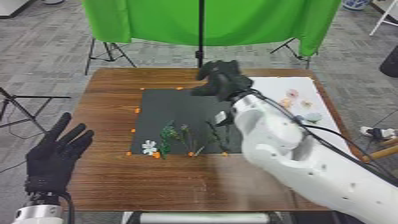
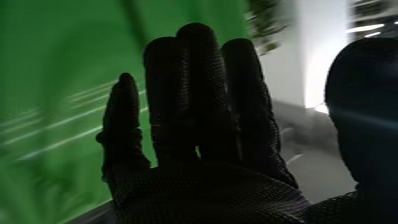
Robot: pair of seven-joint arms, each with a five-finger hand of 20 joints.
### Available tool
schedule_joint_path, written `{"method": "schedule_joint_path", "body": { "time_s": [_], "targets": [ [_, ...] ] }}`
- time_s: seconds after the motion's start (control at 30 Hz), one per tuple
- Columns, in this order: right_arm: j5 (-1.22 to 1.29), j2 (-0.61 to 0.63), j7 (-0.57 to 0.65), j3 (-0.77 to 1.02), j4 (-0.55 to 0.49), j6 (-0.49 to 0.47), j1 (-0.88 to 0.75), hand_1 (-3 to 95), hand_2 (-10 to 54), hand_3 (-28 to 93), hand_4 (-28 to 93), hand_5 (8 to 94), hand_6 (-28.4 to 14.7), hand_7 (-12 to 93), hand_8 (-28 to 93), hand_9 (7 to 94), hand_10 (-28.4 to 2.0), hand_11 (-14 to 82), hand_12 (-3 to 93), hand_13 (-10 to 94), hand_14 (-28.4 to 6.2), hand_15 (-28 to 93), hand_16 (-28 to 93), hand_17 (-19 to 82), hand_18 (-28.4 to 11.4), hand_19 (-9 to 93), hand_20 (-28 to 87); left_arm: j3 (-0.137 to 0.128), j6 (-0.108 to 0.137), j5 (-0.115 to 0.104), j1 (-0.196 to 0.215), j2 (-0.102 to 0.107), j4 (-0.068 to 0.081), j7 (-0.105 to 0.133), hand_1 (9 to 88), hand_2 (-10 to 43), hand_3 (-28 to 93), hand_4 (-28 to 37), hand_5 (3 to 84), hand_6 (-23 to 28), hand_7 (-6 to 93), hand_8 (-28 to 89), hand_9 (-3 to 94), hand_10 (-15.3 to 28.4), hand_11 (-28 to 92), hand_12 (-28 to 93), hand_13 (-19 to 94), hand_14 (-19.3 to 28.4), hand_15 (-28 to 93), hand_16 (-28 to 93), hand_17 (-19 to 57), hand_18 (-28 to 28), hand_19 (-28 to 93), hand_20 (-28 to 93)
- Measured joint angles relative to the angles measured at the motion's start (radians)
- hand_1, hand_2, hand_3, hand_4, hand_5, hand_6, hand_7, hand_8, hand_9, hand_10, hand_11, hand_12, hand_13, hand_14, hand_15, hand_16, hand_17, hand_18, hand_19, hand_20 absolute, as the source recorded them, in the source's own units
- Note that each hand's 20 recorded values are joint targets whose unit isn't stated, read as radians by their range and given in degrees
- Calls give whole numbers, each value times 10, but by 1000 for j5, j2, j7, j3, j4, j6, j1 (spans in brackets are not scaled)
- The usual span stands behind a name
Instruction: Arrange flowers
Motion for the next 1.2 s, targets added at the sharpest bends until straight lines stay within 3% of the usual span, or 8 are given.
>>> {"method": "schedule_joint_path", "body": {
  "time_s": [0.23,0.43,0.87,1.03,1.13,1.2],
  "targets": [
    [9,172,65,189,-38,14,-151,285,-95,764,-283,558,1,165,-134,595,-147,303,153,492,-143,699,118,99,-251,675,439,25,-3,4,-9,-2,7,13,198,62,803,-283,330,50,70,-91,306,178,168,83,238,275,409,-80,-106,284,520,28],
    [9,258,177,309,-14,27,-277,294,-95,776,-282,551,-1,166,-135,582,-151,286,151,492,-144,700,113,110,-259,682,431,31,-10,15,-20,-3,9,9,201,63,803,-283,330,51,71,-91,308,182,173,84,237,275,407,-80,-106,284,523,20],
    [-13,319,262,288,97,-14,-372,318,-95,792,-283,537,5,173,-137,572,-151,272,151,500,-139,699,106,132,-273,689,412,12,-28,43,-36,-45,9,-39,203,61,804,-283,329,56,71,-92,309,186,172,83,235,277,410,-80,-107,284,531,7],
    [-23,318,281,230,135,-32,-357,364,-95,788,-282,567,18,181,-142,622,-135,305,157,554,-117,707,111,159,-261,723,418,7,-32,50,-37,-56,9,-54,203,62,803,-283,326,56,73,-91,310,188,174,85,235,279,412,-80,-107,284,534,3],
    [-34,315,288,194,154,-45,-335,404,-95,767,-282,636,34,193,-146,686,-114,336,162,602,-99,704,125,182,-246,744,418,6,-35,54,-42,-59,9,-62,203,62,802,-283,326,58,73,-91,310,188,174,86,234,279,412,-81,-107,284,536,1],
    [-60,314,290,162,166,-43,-313,455,-95,720,-282,671,36,194,-88,738,-99,288,223,633,-87,700,147,199,-237,760,411,6,-37,56,-45,-61,9,-66,204,62,801,-283,326,58,74,-91,310,187,175,86,234,280,412,-81,-107,284,537,-1]
  ]
}}
